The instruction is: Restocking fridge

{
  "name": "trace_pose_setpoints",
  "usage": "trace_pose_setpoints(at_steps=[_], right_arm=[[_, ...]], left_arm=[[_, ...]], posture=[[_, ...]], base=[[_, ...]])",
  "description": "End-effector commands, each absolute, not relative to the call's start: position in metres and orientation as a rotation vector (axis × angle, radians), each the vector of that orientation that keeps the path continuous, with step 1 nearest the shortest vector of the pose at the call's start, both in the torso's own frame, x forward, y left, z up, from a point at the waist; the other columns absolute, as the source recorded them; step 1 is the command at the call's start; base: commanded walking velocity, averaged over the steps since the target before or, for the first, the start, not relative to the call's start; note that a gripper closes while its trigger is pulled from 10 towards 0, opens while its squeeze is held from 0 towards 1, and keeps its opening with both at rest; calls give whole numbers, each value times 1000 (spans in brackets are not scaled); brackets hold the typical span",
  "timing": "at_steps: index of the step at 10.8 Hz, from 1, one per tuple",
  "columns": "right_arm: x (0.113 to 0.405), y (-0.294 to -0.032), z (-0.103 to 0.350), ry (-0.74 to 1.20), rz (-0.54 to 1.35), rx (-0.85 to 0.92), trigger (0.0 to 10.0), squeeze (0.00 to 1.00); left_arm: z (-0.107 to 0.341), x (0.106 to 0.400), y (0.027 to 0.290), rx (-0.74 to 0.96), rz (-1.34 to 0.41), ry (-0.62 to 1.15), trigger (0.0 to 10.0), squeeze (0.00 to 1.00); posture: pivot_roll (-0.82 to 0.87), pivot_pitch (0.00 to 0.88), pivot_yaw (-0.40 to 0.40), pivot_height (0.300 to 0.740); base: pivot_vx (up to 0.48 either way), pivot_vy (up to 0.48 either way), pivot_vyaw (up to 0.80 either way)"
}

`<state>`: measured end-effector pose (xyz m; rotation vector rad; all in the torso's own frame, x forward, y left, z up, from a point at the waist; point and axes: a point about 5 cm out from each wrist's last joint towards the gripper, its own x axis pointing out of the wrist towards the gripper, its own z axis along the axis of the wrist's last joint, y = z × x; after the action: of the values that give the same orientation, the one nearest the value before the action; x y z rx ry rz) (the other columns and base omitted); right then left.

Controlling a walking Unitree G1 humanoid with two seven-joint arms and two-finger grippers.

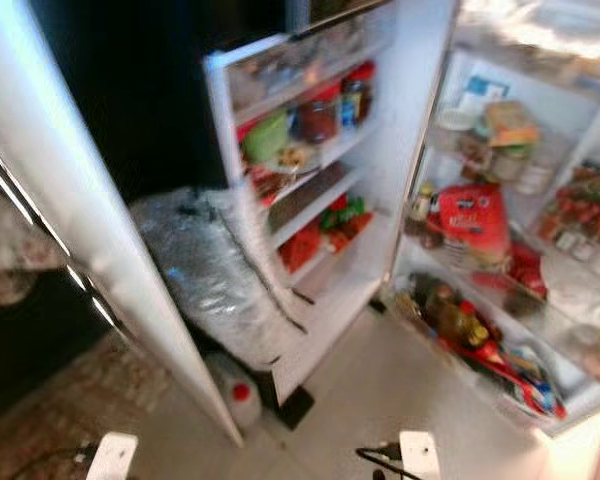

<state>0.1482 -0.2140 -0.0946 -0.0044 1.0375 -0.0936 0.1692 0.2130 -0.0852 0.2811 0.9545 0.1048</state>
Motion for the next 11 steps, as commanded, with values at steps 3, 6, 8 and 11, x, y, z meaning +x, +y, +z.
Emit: trace_pose_setpoints(at_steps=[3, 6, 8, 11], right_arm=[[147, -215, -95, 1034, -91, -22, 10000, 0], [156, -213, -91, 996, -80, -3, 10000, 0], [167, -209, -87, 958, -61, -7, 10000, 0], [174, -210, -84, 928, -68, -3, 10000, 0]], left_arm=[[-85, 169, 215, 297, 105, 956, 10000, 0], [-85, 169, 215, 300, 104, 955, 10000, 0], [-85, 168, 214, 299, 103, 954, 10000, 0], [-86, 168, 213, 298, 105, 954, 10000, 0]], posture=[[-49, 15, 24, 740], [-52, 14, 25, 740], [-51, 12, 23, 740], [-50, 12, 21, 740]], base=[[0, -291, 267], [0, -287, 500], [0, -289, 625], [0, -287, 267]])
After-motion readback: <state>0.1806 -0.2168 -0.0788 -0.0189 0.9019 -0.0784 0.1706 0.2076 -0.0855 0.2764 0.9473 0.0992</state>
